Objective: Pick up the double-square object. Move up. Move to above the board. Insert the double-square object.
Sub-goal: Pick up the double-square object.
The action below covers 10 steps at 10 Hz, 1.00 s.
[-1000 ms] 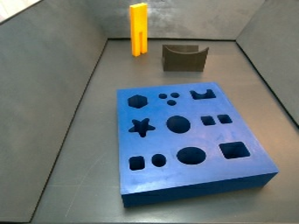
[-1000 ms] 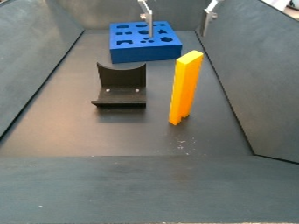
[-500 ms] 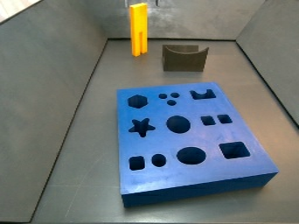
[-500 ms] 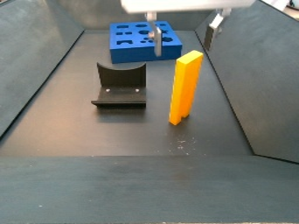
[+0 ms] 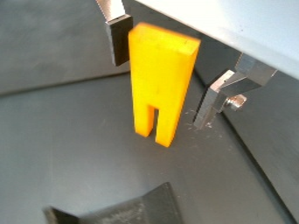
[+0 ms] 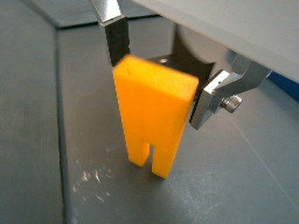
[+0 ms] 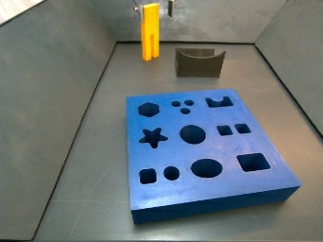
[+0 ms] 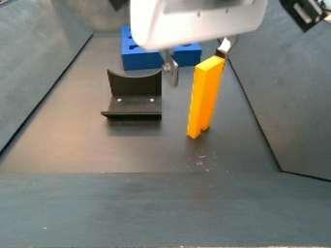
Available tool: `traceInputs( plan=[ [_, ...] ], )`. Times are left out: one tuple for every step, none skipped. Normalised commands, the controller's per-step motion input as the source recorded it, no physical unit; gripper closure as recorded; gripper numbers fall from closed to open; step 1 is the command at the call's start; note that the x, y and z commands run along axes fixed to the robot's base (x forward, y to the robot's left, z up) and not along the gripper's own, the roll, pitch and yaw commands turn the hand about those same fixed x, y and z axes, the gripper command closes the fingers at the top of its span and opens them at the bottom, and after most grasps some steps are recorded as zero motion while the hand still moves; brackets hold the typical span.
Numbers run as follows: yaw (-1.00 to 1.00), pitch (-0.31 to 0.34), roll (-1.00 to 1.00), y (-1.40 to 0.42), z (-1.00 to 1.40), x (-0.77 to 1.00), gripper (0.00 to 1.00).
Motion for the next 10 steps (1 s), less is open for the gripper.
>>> traceInputs(
  plan=[
    [1.00, -0.100, -0.08, 0.00, -0.43, 0.00, 0.00],
    [1.00, -0.111, -0.05, 0.03, -0.47, -0.02, 0.00],
    [0.97, -0.069, 0.00, 0.19, -0.41, -0.09, 0.00],
    [0.29, 0.000, 0.00, 0.04, -0.04, 0.00, 0.00],
    [0.00, 0.000, 0.00, 0.02, 0.00, -0.06, 0.00],
    [0.00, -0.027, 0.00, 0.00, -0.03, -0.40, 0.00],
    [0.00, -0.054, -0.01, 0.01, 0.00, -0.29, 0.00],
    [0.00, 0.000, 0.00, 0.00, 0.00, 0.00, 1.00],
    [0.00, 0.000, 0.00, 0.00, 0.00, 0.00, 1.00],
    [0.00, 0.000, 0.00, 0.00, 0.00, 0.00, 1.00]
  ],
)
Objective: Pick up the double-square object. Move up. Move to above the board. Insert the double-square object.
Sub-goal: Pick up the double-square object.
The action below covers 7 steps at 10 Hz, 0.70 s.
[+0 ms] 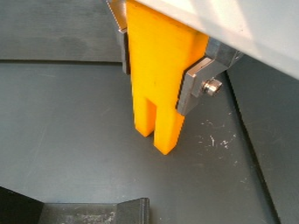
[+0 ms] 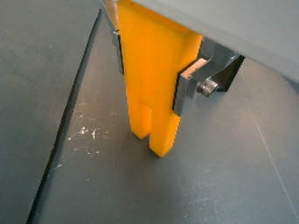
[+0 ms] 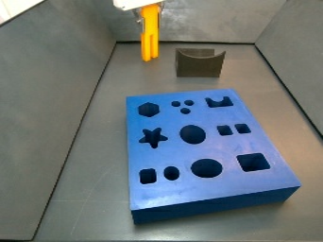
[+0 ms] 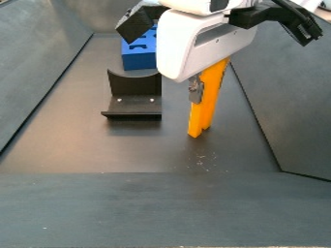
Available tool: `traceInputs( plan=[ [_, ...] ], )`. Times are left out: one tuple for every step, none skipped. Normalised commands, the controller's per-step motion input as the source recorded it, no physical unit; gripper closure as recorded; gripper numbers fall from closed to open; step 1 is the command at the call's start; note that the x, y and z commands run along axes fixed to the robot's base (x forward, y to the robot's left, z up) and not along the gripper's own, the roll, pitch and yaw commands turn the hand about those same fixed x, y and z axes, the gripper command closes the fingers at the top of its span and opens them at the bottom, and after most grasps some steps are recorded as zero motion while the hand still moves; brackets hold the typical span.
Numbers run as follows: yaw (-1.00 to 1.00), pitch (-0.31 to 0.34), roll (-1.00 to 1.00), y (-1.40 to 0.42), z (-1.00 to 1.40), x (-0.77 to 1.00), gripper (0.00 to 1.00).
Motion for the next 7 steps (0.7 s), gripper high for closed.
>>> traceInputs(
  plan=[
    [0.00, 0.000, 0.00, 0.00, 0.00, 0.00, 1.00],
    [0.00, 0.000, 0.00, 0.00, 0.00, 0.00, 1.00],
    [0.00, 0.000, 0.00, 0.00, 0.00, 0.00, 1.00],
    [0.00, 0.000, 0.00, 0.00, 0.00, 0.00, 1.00],
    [0.00, 0.000, 0.00, 0.00, 0.00, 0.00, 1.00],
    [0.00, 0.000, 0.00, 0.00, 0.00, 0.00, 1.00],
    [0.00, 0.000, 0.00, 0.00, 0.00, 0.00, 1.00]
  ],
)
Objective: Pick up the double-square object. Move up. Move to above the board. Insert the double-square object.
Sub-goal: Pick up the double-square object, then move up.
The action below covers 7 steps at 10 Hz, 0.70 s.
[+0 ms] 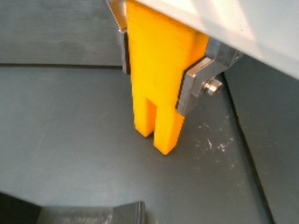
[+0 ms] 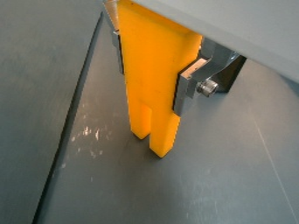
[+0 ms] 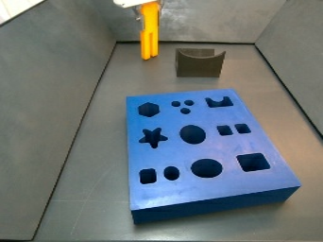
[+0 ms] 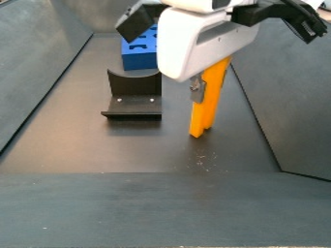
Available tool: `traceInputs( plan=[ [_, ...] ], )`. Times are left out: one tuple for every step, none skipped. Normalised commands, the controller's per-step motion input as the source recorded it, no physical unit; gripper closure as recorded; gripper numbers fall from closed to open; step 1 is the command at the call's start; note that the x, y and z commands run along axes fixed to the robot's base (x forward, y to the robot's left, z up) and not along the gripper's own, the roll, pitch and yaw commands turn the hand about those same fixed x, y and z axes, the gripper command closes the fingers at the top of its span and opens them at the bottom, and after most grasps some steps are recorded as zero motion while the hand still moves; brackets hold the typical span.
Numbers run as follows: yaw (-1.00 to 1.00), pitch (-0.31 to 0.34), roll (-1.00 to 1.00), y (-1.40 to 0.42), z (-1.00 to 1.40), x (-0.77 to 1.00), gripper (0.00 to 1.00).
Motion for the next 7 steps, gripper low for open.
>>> traceInputs(
  plan=[
    [0.00, 0.000, 0.00, 0.00, 0.00, 0.00, 1.00],
    [0.00, 0.000, 0.00, 0.00, 0.00, 0.00, 1.00],
    [0.00, 0.000, 0.00, 0.00, 0.00, 0.00, 1.00],
    [0.00, 0.000, 0.00, 0.00, 0.83, 0.00, 1.00],
    [-0.02, 0.026, -0.01, -0.04, 0.79, -0.05, 1.00],
    [-0.03, 0.040, 0.01, -0.03, 0.68, -0.06, 1.00],
    [-0.02, 0.043, 0.04, -0.02, 0.57, -0.05, 1.00]
  ],
)
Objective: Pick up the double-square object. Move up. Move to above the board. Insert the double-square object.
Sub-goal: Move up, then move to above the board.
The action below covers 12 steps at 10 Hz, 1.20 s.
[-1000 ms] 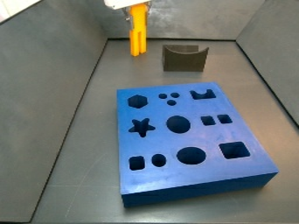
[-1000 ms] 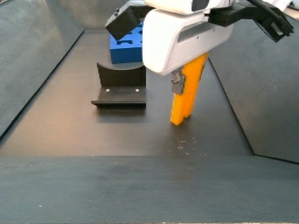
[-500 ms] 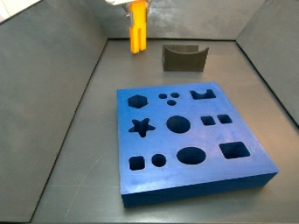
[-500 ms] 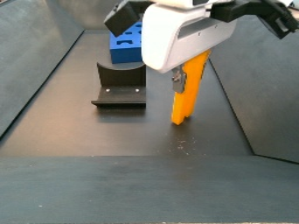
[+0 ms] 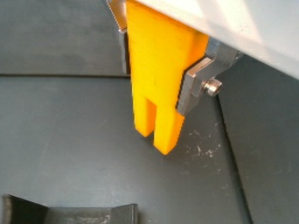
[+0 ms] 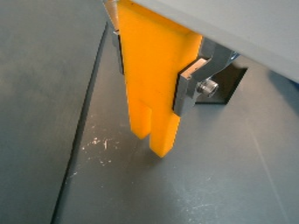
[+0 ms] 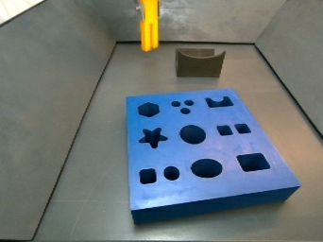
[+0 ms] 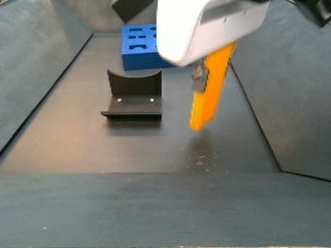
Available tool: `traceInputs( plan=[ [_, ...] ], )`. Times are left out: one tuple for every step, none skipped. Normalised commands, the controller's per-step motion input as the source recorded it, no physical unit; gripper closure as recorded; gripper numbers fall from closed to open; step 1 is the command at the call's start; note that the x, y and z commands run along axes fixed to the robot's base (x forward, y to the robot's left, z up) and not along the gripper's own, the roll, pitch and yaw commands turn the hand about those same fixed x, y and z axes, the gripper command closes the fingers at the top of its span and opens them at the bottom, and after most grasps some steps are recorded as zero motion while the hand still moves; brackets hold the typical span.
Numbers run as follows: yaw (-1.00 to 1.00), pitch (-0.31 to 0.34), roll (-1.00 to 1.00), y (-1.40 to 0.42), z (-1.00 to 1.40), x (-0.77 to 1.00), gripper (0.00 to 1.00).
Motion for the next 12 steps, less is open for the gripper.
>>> traceInputs(
  plan=[
    [-0.02, 0.055, 0.06, -0.01, 0.42, -0.04, 1.00],
    [-0.01, 0.063, 0.08, 0.00, 0.30, -0.03, 1.00],
    [0.00, 0.073, 0.09, 0.00, 0.19, -0.02, 1.00],
    [0.08, -0.371, 0.50, -0.23, 1.00, 0.34, 1.00],
    [0.09, -0.330, 0.49, -0.23, 1.00, 0.33, 1.00],
    [0.08, -0.253, 0.43, -0.22, 1.00, 0.29, 1.00],
    [0.06, -0.185, 0.33, -0.20, 1.00, 0.26, 1.00],
    [0.04, -0.121, 0.23, -0.19, 1.00, 0.25, 1.00],
    [0.03, -0.026, 0.16, -0.17, 1.00, 0.23, 1.00],
    [0.03, 0.039, 0.14, -0.16, 1.00, 0.22, 1.00],
    [0.04, 0.098, 0.13, -0.14, 1.00, 0.19, 1.00],
    [0.05, 0.111, 0.14, -0.13, 1.00, 0.16, 1.00]
  ],
)
